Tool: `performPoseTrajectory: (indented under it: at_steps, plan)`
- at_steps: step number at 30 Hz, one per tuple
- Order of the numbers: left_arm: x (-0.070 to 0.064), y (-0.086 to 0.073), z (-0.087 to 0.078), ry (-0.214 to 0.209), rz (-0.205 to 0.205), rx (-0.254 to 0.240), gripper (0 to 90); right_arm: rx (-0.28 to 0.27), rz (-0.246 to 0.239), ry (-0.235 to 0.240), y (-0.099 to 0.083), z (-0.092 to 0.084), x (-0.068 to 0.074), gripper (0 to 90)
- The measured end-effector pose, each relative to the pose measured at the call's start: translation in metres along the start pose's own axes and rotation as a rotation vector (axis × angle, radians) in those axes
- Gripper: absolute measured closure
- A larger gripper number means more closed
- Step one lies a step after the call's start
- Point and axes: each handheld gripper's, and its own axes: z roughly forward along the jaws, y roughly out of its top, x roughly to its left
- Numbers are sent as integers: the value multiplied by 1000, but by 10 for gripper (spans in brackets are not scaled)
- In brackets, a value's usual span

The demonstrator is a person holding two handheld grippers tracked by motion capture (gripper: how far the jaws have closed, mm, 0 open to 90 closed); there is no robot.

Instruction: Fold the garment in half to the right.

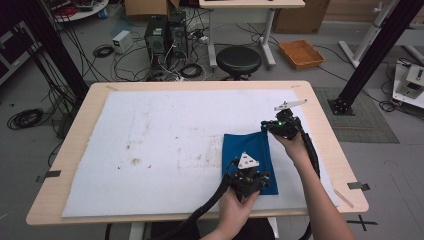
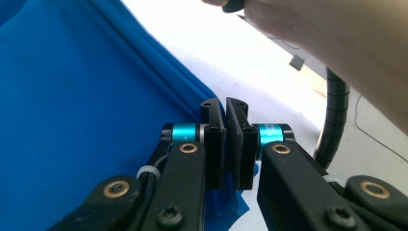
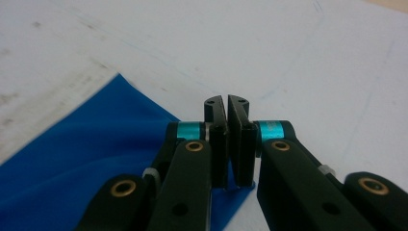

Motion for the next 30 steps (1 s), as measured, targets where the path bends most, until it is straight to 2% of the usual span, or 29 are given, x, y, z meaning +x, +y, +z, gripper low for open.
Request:
performPoseTrajectory:
  at_steps: [3, 5, 7, 9, 12, 15, 18, 19, 22, 27, 29, 30]
  plan:
    - [-2, -2, 4, -27, 9, 1, 646, 5, 11, -48, -1, -1, -1, 831]
    - [-4, -3, 2, -35, 28, -13, 609, -19, 30, -79, -1, -6, -1, 748]
    - [-5, -3, -4, -41, 48, -28, 586, -32, 45, -96, -2, -12, 0, 738]
    - [-5, -1, -15, -28, 74, -51, 571, -65, 53, -120, -5, -20, 3, 693]
    - [-1, 3, -36, -5, 113, -82, 541, -97, 87, -130, -17, -33, 11, 640]
    - [9, 7, -63, 35, 150, -109, 541, -115, 106, -116, -38, -48, 23, 626]
    - [23, 7, -91, 86, 168, -135, 541, -130, 124, -81, -64, -63, 38, 621]
    - [29, 7, -101, 113, 175, -137, 540, -129, 150, -57, -73, -68, 43, 615]
    - [46, 4, -127, 177, 181, -156, 536, -124, 187, -4, -100, -81, 60, 585]
    - [74, -3, -161, 260, 143, -179, 527, -97, 260, 66, -133, -90, 78, 585]
    - [82, -8, -170, 278, 120, -190, 528, -80, 274, 81, -141, -88, 82, 631]
    - [85, -10, -174, 286, 111, -192, 527, -68, 271, 83, -143, -86, 84, 689]
